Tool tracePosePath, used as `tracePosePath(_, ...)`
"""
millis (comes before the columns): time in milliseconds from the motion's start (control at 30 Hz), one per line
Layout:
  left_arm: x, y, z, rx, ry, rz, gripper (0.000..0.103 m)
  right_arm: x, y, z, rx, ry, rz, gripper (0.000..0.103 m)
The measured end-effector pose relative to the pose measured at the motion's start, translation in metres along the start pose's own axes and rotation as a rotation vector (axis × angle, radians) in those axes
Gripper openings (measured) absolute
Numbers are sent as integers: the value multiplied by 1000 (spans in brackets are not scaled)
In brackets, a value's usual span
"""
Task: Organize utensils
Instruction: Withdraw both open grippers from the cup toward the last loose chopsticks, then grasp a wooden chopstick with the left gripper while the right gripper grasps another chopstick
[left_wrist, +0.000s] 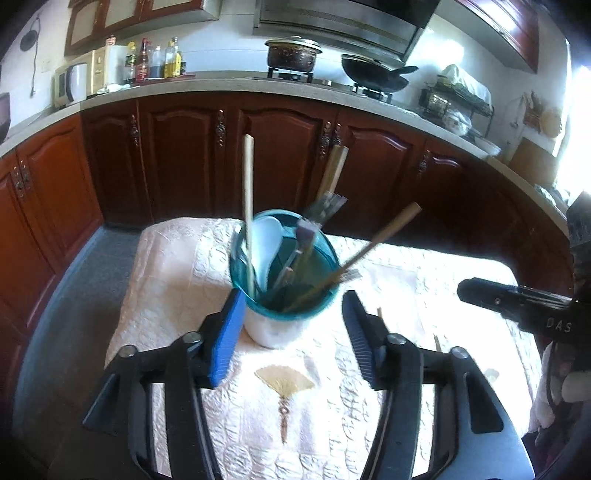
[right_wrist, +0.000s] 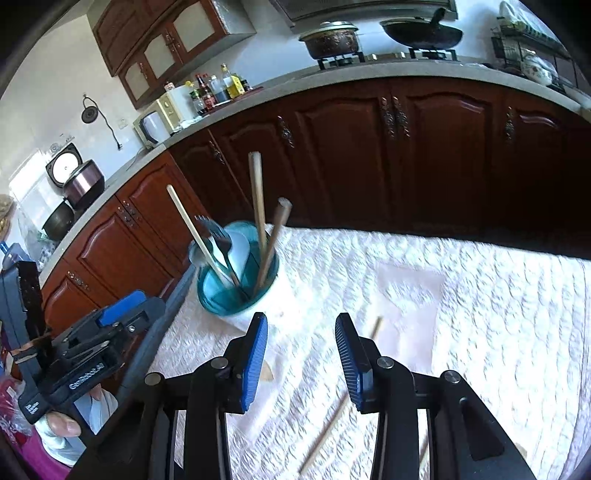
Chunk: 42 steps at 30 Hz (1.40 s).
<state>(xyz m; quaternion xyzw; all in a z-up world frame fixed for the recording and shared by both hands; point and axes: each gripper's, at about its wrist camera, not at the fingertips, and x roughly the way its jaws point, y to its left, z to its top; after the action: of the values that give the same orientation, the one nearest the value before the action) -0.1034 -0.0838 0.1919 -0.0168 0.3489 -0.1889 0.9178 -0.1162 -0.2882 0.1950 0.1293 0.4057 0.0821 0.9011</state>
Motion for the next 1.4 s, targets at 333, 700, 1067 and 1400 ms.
tracePosePath(333, 0, -28, -23, 38, 48, -29, 62, -8, -24, -37, 38, 30, -38, 38)
tracePosePath(700, 37, -55, -50, 68, 172, -141, 62, 18, -99, -76, 151, 118, -122, 38)
tracePosePath(1067, 109, -87, -55, 126, 307, -170, 62, 72, -149, -83, 196, 204, -163, 22)
tracePosePath(1400, 198, -129, -46, 151, 393, -105, 58, 88, -165, -73, 180, 225, -156, 22)
